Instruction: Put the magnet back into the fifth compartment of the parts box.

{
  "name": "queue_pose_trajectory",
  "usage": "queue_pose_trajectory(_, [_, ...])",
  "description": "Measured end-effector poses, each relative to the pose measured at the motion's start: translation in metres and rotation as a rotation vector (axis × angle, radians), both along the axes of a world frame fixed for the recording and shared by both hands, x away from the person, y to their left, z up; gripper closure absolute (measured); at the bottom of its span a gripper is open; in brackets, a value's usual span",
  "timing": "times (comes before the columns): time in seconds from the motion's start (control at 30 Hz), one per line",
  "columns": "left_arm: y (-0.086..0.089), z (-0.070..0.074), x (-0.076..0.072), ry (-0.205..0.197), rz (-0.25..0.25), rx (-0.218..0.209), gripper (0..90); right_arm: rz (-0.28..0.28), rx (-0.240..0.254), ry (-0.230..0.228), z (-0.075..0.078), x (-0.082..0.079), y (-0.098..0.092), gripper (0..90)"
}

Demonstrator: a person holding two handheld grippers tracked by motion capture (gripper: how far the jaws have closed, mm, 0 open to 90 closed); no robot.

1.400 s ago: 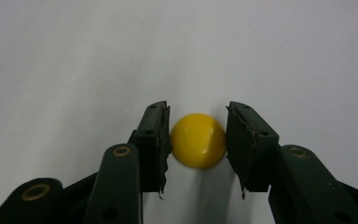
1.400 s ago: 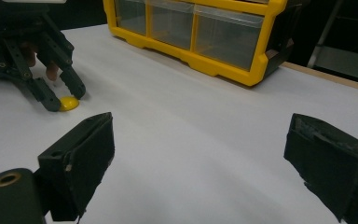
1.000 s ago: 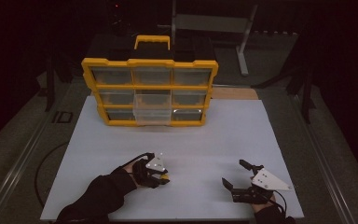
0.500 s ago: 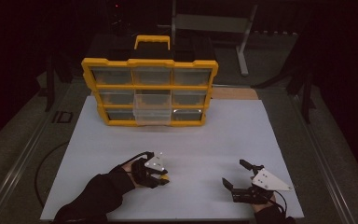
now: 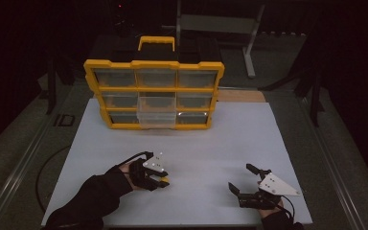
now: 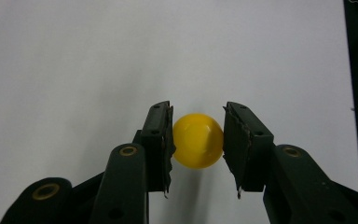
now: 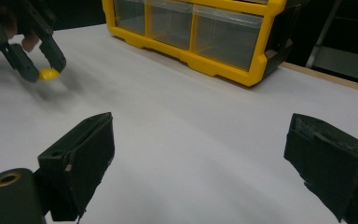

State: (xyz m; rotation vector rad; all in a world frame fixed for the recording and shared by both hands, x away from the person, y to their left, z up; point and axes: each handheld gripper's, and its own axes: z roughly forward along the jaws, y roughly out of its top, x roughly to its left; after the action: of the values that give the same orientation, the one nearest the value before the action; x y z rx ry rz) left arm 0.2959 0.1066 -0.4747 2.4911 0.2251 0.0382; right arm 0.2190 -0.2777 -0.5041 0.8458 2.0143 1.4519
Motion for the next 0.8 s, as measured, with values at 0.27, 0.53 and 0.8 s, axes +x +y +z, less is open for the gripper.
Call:
queue_pose_trajectory(0.27, [0.001, 0.014, 0.001, -0.009, -0.01, 0.011, 63.5, -0.003, -0.008, -0.006, -0.001, 0.0, 0.001, 8.4])
queue_pose_trajectory(0.53, [0.001, 0.033, 0.001, -0.024, -0.028, 0.018, 63.5, -0.005, -0.009, -0.009, 0.0, 0.0, 0.001, 8.4])
queue_pose_trajectory(0.8, [0.002, 0.049, 0.002, -0.041, -0.04, 0.027, 63.5, -0.002, -0.004, -0.007, 0.0, 0.0, 0.0, 8.4])
